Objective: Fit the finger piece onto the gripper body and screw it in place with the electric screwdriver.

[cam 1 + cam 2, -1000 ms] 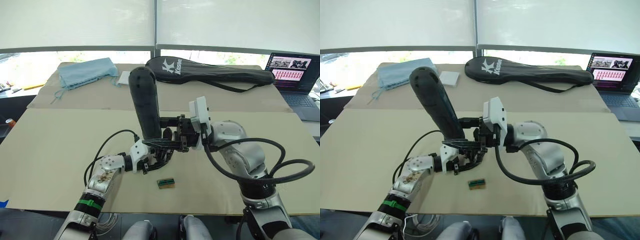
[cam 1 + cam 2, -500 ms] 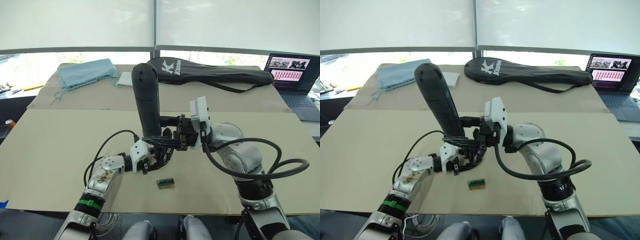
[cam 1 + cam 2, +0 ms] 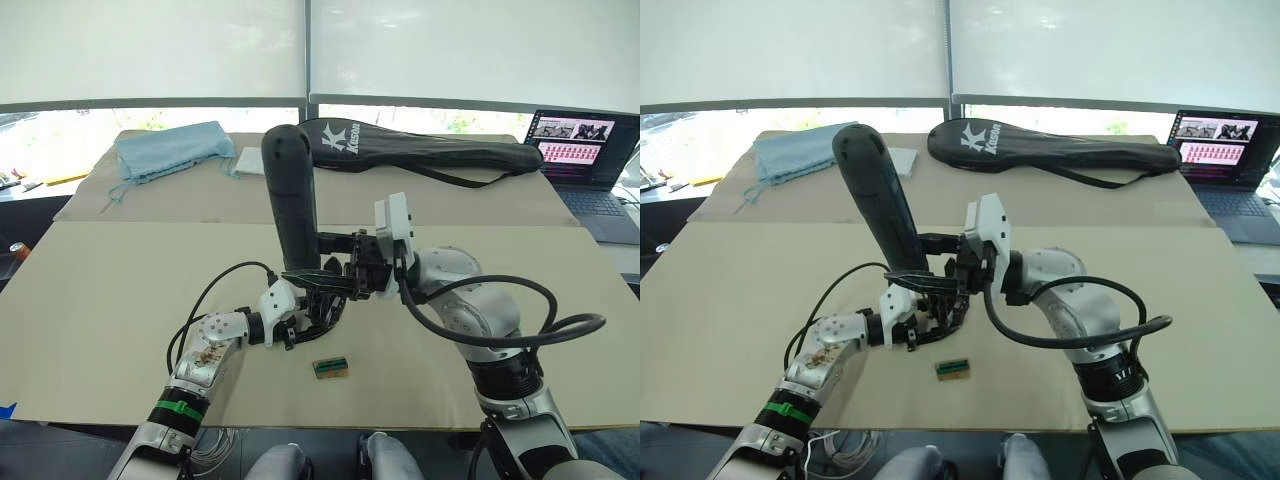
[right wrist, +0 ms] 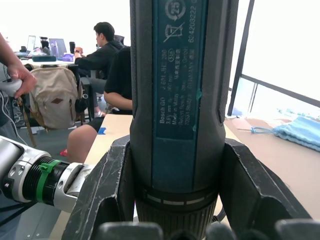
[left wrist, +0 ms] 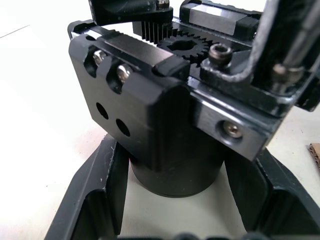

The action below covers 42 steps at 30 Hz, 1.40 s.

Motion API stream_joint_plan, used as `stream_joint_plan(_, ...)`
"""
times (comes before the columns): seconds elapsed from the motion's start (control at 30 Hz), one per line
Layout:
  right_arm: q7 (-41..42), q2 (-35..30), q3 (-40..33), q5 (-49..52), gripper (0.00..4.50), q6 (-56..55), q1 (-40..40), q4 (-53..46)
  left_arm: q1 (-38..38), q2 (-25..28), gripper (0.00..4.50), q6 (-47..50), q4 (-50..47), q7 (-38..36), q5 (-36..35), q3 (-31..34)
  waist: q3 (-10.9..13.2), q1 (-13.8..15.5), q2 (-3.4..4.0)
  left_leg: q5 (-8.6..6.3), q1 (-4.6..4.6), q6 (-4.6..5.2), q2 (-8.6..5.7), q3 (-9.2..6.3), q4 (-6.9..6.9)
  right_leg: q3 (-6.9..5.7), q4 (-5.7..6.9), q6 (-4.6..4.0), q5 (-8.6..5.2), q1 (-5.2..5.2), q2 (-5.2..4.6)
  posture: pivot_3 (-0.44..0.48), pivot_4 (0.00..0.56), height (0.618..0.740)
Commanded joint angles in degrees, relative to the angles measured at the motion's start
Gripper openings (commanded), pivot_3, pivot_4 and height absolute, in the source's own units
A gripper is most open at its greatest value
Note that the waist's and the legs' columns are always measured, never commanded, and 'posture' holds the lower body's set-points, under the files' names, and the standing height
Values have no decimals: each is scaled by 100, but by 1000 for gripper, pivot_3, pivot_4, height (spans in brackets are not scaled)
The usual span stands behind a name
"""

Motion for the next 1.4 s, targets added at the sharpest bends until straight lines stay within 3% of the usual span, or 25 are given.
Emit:
stream_joint_plan(0.03, -68, -18, 250, -99, 1916, 271, 159, 149, 177, 2, 2281, 213, 160, -74, 137, -268, -1, 0, 0, 0, 0, 0, 0, -1, 0, 0, 0, 0, 0, 0, 0, 0, 150, 740)
stream_joint_plan(0.7, -299, 17, 399, -517, 1916, -172, 186, 523, 195, 23, 2281, 195, 159, -83, 147, -281, -35, -15, 0, -1, 8, 1, 0, -3, -4, 0, -5, 2, -2, 0, 2, 0, 150, 740)
stream_joint_plan(1.4, -495, 147, 464, -297, 1916, 366, 227, 633, 283, 91, 2281, 332, 1, -109, 101, -280, -128, -25, 1, -3, 25, 2, 4, -3, -46, 1, -41, 2, -2, 5, 5, 0, 150, 740)
